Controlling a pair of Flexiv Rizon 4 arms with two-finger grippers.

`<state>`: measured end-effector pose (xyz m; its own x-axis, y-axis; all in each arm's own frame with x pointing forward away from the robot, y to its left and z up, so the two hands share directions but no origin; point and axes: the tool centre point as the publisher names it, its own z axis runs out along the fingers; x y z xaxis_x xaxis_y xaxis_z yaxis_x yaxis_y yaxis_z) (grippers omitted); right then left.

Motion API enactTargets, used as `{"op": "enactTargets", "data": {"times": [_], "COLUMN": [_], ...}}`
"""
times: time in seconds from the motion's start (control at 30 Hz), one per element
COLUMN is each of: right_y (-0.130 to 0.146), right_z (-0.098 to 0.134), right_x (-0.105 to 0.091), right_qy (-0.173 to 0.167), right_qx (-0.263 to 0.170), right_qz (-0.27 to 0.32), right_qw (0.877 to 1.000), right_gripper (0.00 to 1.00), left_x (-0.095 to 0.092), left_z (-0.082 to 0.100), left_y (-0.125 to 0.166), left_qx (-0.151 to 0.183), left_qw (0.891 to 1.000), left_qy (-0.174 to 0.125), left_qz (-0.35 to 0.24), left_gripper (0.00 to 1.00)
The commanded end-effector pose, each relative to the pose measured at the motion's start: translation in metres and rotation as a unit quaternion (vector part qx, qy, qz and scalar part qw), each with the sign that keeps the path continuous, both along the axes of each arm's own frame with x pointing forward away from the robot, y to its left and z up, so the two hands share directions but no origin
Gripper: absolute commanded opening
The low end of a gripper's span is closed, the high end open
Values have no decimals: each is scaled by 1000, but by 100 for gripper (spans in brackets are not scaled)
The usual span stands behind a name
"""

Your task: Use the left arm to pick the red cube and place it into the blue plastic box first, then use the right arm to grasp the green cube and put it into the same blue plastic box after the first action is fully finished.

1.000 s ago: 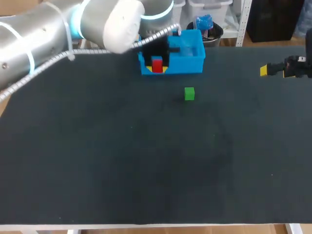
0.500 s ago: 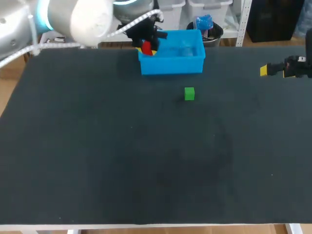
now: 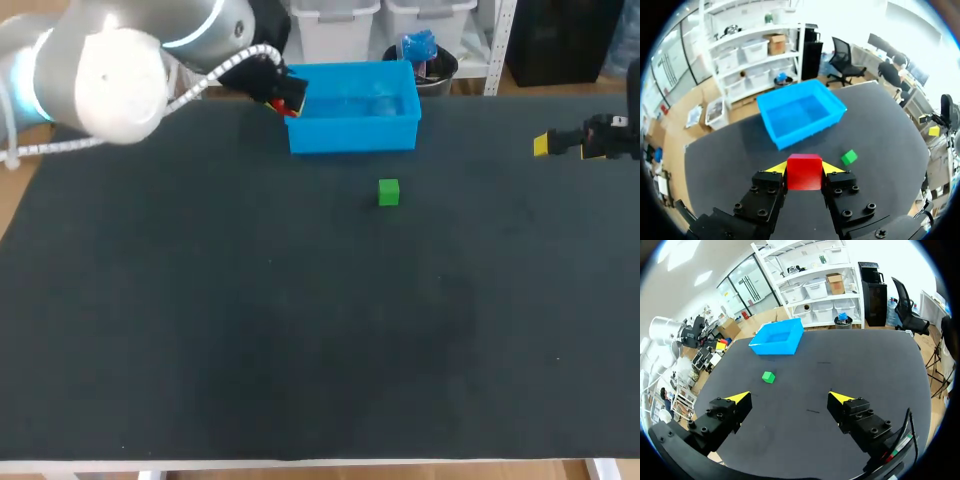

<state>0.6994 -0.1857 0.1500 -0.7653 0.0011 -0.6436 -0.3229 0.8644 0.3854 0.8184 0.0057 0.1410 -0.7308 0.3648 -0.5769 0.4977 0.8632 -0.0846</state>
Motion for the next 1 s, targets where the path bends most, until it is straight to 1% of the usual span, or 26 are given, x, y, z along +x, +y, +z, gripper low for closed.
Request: {"op": "enactTargets", "data": {"times": [0.03,0.57,0.6,0.63,0.67,0.8,0.83,0.87,1.0], "right_y": [0,0,0,0,0,0,0,0,0], "right_z": [0,0,0,0,0,0,0,0,0], "right_x": [0,0,0,0,0,0,0,0,0], "right_qy": [0,0,0,0,0,0,0,0,0], "right_qx": [-1,-1,-1,-1,-1,-1,-1,-1,-1], "right_qz": [0,0,0,0,0,0,0,0,0], "right_qw": [1000,1000,1000,1000,1000,1000,1000,1000,1000], "right_gripper": [100,100,100,100,100,100,100,100,100], "left_x": [-2,-2,4,10,15,38,45,48,64], "left_z": [-1,-1,-3,-4,-5,-14,-16,-17,-22], "left_y": [3,3,2,1,-1,-11,-14,-16,-26], "left_qx": [-17,-17,-13,-27,-33,-47,-55,-59,-60], "left_qw": [1000,1000,1000,999,999,996,996,995,994], "left_qy": [-5,-5,-11,-18,-27,-45,-47,-47,-53], "left_qz": [-9,-9,-12,-25,-34,-54,-60,-62,-74], "left_gripper": [0,0,0,0,0,0,0,0,0]}}
